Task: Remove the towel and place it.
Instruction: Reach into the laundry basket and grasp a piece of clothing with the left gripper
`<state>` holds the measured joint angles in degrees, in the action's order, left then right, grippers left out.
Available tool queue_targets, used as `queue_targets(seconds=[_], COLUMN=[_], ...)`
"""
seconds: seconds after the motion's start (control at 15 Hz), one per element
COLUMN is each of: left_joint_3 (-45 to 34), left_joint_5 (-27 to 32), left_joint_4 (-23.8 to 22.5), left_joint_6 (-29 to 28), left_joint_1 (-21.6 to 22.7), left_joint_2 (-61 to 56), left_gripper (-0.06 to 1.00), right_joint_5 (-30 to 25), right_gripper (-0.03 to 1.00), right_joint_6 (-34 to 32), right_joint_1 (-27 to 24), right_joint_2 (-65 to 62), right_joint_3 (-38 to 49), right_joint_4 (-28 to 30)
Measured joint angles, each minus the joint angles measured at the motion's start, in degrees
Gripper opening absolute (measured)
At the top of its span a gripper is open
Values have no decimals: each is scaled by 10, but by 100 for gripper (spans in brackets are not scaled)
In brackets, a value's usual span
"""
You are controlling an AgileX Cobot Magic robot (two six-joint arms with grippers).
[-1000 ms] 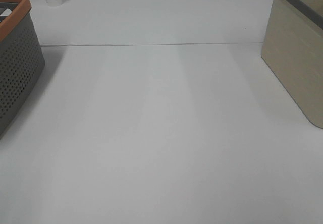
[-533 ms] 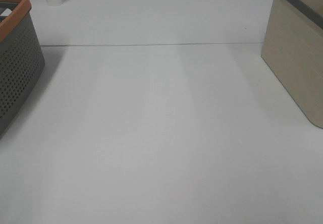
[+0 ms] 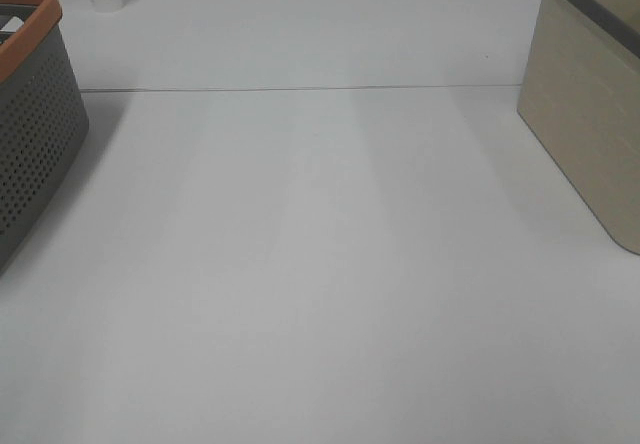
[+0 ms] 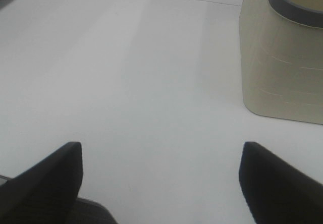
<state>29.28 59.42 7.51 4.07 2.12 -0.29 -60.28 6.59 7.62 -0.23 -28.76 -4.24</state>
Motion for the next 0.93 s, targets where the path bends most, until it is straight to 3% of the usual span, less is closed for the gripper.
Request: queue_targets(seconds=[0.93], left_joint_3=[33], left_joint_5=[0], left_joint_4=[-22], left_joint_6=[-15], left_joint_1=[0], left_joint_2=[19], left_gripper=[79], right_joint_5=[0], right_gripper=[81], right_joint_6=[0], right_joint_1=[0], right_joint_2=[0], right_joint_3=[0], right_joint_4=[0])
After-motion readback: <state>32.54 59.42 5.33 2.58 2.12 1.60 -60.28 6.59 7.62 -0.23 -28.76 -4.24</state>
